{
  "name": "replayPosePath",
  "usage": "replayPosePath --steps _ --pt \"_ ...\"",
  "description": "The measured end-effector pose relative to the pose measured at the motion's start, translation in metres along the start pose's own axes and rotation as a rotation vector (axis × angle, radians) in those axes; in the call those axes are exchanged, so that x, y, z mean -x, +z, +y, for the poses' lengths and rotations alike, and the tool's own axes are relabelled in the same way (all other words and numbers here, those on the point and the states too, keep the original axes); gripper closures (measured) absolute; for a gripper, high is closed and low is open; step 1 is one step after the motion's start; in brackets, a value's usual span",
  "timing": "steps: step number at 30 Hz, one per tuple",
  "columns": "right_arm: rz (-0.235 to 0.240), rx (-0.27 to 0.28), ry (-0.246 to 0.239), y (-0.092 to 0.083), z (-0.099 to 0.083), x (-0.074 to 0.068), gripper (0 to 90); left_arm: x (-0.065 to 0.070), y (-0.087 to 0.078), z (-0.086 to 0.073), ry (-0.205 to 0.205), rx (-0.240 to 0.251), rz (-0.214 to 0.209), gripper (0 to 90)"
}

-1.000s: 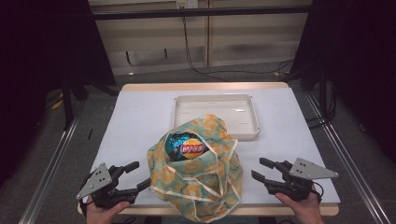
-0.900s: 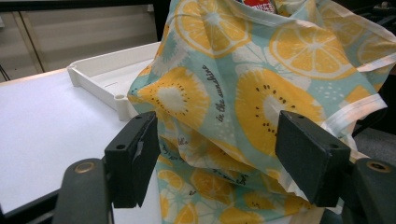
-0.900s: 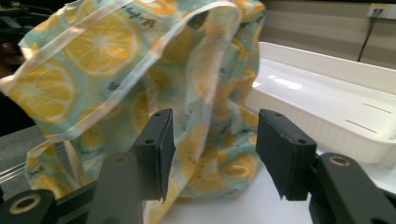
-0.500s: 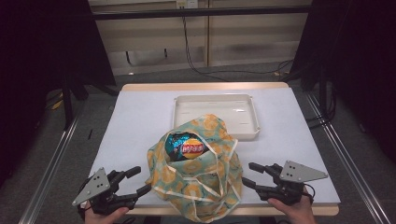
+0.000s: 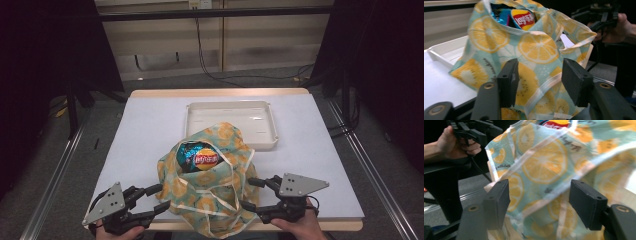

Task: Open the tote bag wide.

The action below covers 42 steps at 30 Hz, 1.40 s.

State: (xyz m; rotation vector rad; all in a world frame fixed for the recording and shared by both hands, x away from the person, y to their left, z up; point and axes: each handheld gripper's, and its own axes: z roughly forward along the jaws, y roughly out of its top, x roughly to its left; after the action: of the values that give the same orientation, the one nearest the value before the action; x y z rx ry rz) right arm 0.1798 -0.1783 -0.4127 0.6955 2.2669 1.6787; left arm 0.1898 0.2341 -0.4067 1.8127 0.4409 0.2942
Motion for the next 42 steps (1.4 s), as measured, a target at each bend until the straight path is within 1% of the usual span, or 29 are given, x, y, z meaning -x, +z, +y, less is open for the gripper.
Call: replayPosePath --steps 3,4,6,7,9,10,11,12,13,15,16,18,19,20,21,23,26,28,29,30,32,33,34,35,36,37,39,40,42 --pt "0.002 -0.01 -0.005 0.005 0.002 0.002 30.0 0.0 0.007 0.001 -0.005 -0.02 0.001 40.0" --pt "0.009 -0.02 -0.011 0.011 0.002 0.006 29.5 -0.003 0.016 0.0 -0.005 -0.049 -0.008 38.5" --pt "0.009 -0.021 -0.01 0.014 0.002 0.009 27.8 -0.004 0.02 -0.001 -0.007 -0.058 -0.013 39.6" --pt "0.008 -0.028 -0.008 0.018 0.001 0.012 27.4 -0.006 0.025 -0.002 -0.021 -0.056 -0.023 39.6" --pt "0.002 -0.041 0.008 0.024 0.0 0.018 28.6 -0.01 0.029 -0.003 -0.014 -0.068 -0.024 53.4" --pt "0.019 -0.046 0.011 0.029 -0.002 0.021 32.3 -0.012 0.03 -0.005 -0.018 -0.07 -0.04 70.5" --pt "0.016 -0.053 0.006 0.031 -0.002 0.022 37.4 -0.012 0.031 -0.005 -0.022 -0.067 -0.065 75.3" --pt "0.022 -0.048 -0.003 0.032 -0.002 0.022 49.6 -0.011 0.031 -0.006 -0.031 -0.064 -0.069 81.7" --pt "0.035 -0.042 -0.004 0.032 -0.001 0.022 53.0 -0.011 0.029 -0.005 -0.029 -0.072 -0.067 85.6" --pt "0.047 -0.027 -0.002 0.03 0.001 0.022 63.8 -0.011 0.028 -0.005 -0.028 -0.067 -0.08 90.0" --pt "0.052 -0.02 0.004 0.029 0.002 0.022 68.4 -0.01 0.027 -0.003 -0.041 -0.059 -0.083 90.0" --pt "0.07 -0.004 0.007 0.026 0.004 0.024 81.2 -0.01 0.026 -0.003 -0.038 -0.053 -0.094 90.0" --pt "0.07 -0.004 0.007 0.026 0.004 0.024 81.2 -0.01 0.026 -0.003 -0.038 -0.053 -0.094 90.0" --pt "0.085 0.013 0.012 0.022 0.006 0.025 89.3 -0.009 0.024 -0.002 -0.054 -0.037 -0.103 90.0" --pt "0.085 0.013 0.012 0.022 0.006 0.025 89.3 -0.009 0.024 -0.002 -0.054 -0.037 -0.103 88.8" --pt "0.089 0.029 0.014 0.018 0.011 0.025 90.0 -0.006 0.021 -0.001 -0.054 -0.03 -0.098 76.1" --pt "0.087 0.046 0.01 0.014 0.016 0.025 90.0 -0.001 0.019 0.002 -0.022 -0.027 -0.1 75.4" --pt "0.083 0.053 0.01 0.013 0.018 0.025 90.0 0.003 0.02 0.004 -0.021 -0.012 -0.126 75.2" --pt "0.082 0.068 0.01 0.01 0.022 0.025 90.0 0.005 0.021 0.006 -0.012 -0.012 -0.125 72.6" --pt "0.082 0.073 0.011 0.009 0.024 0.025 90.0 0.007 0.024 0.008 0.006 -0.023 -0.115 68.7" --pt "0.086 0.087 0.012 0.009 0.027 0.025 90.0 0.008 0.029 0.008 0.001 -0.028 -0.113 61.1" --pt "0.083 0.088 0.013 0.009 0.029 0.026 90.0 0.008 0.031 0.008 0.01 -0.037 -0.116 58.3" --pt "0.085 0.092 0.012 0.009 0.031 0.026 90.0 0.009 0.034 0.007 0.021 -0.044 -0.097 56.1" --pt "0.09 0.098 0.012 0.01 0.033 0.027 90.0 0.009 0.034 0.007 0.021 -0.044 -0.097 53.0" --pt "0.091 0.098 0.015 0.011 0.034 0.027 90.0 0.01 0.042 0.004 0.024 -0.091 -0.104 50.7" --pt "0.097 0.094 0.015 0.012 0.037 0.028 90.0 0.01 0.045 0.003 0.043 -0.101 -0.096 48.9" --pt "0.099 0.088 0.01 0.014 0.04 0.029 90.0 0.011 0.047 0.004 0.044 -0.099 -0.099 46.4" --pt "0.11 0.108 0.013 0.016 0.047 0.031 90.0 0.012 0.05 0.005 0.051 -0.114 -0.101 43.9" --pt "0.111 0.121 0.011 0.018 0.053 0.034 90.0 0.013 0.052 0.007 0.052 -0.102 -0.117 42.1"
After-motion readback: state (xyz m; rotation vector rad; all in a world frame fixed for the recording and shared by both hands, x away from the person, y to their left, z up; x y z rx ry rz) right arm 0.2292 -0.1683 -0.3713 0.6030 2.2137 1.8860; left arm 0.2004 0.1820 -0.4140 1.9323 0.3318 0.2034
